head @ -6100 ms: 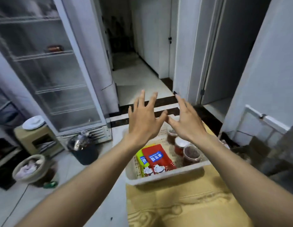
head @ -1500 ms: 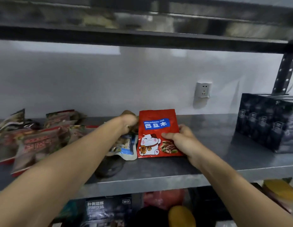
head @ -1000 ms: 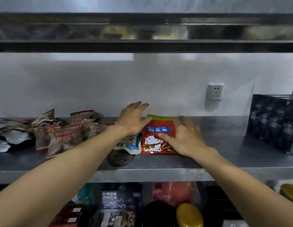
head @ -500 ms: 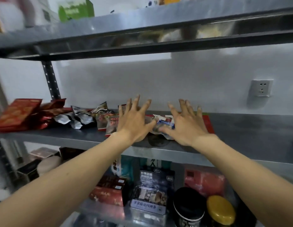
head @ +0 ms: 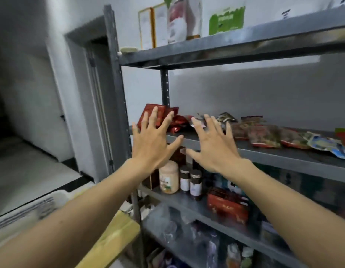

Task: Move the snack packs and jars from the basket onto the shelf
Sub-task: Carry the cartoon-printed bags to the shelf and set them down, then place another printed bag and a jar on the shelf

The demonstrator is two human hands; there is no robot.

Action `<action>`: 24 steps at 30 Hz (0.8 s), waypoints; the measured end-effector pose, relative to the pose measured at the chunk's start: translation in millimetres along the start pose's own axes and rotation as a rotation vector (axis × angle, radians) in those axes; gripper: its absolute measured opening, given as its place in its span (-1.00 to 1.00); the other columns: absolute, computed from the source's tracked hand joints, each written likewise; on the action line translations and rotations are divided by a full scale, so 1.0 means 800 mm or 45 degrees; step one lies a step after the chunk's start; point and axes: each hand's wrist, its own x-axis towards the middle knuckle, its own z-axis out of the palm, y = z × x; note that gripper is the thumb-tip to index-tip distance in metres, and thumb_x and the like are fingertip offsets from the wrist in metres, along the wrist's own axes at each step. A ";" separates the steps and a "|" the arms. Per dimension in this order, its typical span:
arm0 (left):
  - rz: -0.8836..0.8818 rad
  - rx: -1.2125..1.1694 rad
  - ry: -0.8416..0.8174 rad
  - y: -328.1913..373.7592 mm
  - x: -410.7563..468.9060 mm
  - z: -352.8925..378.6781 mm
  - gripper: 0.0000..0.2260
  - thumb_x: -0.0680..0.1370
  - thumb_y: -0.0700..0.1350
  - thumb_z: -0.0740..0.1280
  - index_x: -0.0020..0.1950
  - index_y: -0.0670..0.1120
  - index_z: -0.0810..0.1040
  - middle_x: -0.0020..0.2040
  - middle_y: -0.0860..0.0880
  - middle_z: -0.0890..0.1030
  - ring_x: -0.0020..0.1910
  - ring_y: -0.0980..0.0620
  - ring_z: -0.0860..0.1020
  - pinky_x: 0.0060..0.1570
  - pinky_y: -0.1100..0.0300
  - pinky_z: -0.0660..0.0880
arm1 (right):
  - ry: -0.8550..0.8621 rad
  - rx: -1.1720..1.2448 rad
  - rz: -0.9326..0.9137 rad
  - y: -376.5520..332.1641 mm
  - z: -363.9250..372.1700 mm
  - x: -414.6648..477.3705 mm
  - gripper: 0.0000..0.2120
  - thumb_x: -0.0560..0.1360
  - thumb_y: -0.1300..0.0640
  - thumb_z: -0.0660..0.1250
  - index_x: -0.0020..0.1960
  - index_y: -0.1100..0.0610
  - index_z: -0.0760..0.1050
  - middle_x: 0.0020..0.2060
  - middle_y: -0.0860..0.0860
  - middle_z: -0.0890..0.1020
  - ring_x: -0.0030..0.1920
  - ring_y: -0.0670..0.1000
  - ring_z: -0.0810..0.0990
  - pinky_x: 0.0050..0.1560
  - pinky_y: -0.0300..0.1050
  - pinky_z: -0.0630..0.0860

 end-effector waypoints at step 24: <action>-1.222 -0.009 -0.151 -0.639 -0.222 0.010 -0.38 0.53 0.20 0.28 0.54 0.16 0.14 0.56 -0.13 0.14 0.52 -0.10 0.15 0.45 -0.03 0.20 | -0.584 0.831 -0.623 -0.638 0.320 0.161 -0.18 0.52 -0.25 0.26 0.59 0.04 -0.04 0.55 0.04 0.17 0.52 0.09 0.17 0.42 0.06 0.22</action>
